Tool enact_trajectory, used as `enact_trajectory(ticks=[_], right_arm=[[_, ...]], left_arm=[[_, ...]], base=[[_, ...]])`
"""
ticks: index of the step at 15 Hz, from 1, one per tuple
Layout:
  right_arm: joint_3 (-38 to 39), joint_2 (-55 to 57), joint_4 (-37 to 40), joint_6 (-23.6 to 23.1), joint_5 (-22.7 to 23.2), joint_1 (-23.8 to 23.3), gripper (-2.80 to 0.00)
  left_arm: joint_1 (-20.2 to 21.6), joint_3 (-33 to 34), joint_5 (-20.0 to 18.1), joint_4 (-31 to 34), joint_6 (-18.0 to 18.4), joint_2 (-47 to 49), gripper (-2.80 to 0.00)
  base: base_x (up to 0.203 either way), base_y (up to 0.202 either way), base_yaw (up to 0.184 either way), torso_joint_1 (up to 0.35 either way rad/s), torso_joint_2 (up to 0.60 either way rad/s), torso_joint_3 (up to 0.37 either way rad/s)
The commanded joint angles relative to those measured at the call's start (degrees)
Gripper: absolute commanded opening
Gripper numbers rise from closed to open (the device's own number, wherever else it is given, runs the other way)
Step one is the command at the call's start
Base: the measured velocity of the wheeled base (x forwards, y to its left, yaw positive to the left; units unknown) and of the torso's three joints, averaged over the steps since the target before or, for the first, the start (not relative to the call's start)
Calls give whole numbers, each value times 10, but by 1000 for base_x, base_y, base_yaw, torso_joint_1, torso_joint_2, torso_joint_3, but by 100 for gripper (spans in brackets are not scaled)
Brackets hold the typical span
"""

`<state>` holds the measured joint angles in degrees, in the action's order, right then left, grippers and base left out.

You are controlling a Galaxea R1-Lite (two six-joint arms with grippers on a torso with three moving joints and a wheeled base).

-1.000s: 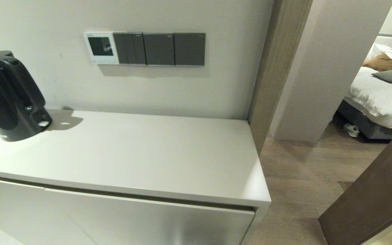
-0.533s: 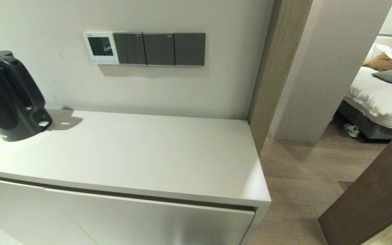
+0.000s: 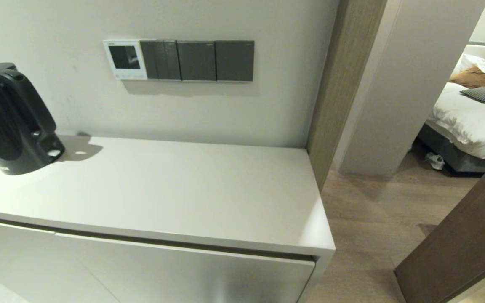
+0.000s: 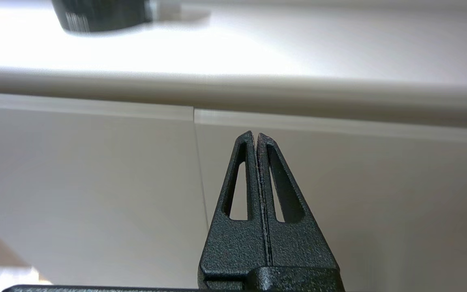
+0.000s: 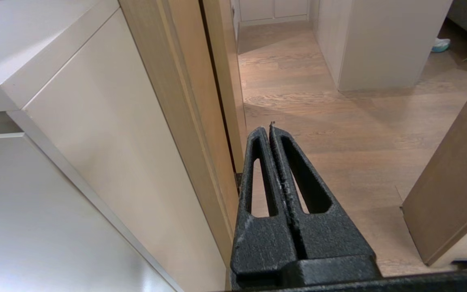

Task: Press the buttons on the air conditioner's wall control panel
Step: Turn on the central air conditioner

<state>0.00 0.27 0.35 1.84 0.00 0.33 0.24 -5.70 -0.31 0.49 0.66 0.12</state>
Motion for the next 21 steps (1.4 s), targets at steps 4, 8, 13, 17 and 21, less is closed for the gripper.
enact_trajectory(ticks=[4, 8, 13, 17, 21], right_arm=[[1, 1, 0, 0, 0, 0, -280], [1, 1, 0, 0, 0, 0, -280], [1, 1, 0, 0, 0, 0, -280], [1, 1, 0, 0, 0, 0, -280], [2, 1, 0, 0, 0, 0, -280]], left_arm=[[0, -164, -24, 17, 1, 98, -280], [-13, -275, -26, -33, 1, 238, -280], [-16, -361, -32, -142, 0, 437, -280], [-16, -421, -54, -231, -2, 607, -280], [-16, -493, -70, -313, -4, 764, -280]], base=[[0, 0, 0, 0, 0, 0], [0, 0, 0, 0, 0, 0], [0, 0, 0, 0, 0, 0], [0, 0, 0, 0, 0, 0], [0, 0, 0, 0, 0, 0]])
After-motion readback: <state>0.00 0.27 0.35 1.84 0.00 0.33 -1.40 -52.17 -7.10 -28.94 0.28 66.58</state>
